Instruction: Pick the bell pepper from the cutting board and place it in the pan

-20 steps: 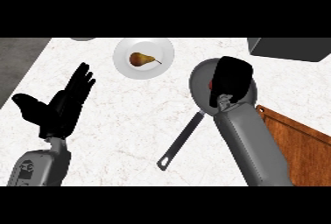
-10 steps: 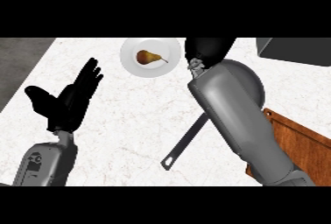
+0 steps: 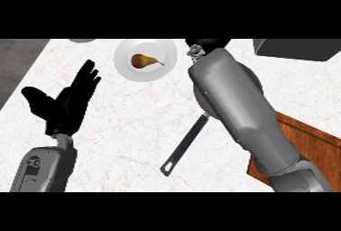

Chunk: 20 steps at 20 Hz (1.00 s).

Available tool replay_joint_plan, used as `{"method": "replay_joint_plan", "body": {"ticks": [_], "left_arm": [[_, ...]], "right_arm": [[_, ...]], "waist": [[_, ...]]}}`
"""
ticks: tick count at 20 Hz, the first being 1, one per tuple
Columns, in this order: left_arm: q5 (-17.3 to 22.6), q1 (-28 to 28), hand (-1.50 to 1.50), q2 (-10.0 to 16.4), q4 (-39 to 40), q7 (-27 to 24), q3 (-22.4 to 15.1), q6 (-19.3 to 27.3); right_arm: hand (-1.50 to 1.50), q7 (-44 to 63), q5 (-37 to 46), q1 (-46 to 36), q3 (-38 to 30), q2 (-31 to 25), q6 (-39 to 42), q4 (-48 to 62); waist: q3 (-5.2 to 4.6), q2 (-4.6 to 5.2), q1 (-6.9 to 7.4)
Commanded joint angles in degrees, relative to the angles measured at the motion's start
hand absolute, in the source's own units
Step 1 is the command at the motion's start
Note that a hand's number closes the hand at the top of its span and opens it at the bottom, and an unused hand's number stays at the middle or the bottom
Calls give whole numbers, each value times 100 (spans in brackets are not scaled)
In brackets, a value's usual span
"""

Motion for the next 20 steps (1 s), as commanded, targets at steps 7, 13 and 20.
{"method": "replay_joint_plan", "body": {"ticks": [7, 13, 20], "left_arm": [[99, 204, 0, 161, 37, -75, 338, 26], [82, 315, 0, 83, -229, 59, 293, 122], [163, 803, 0, 200, -336, -220, 388, -143]], "right_arm": [[150, 985, 338, 469, -252, 69, -1414, 324], [150, 216, 344, 1400, -444, 70, -2510, 452], [150, -786, 198, 1709, -1025, 69, -3582, 1309]], "waist": [[15, -76, -486], [22, -84, -552], [19, -86, -546]]}}
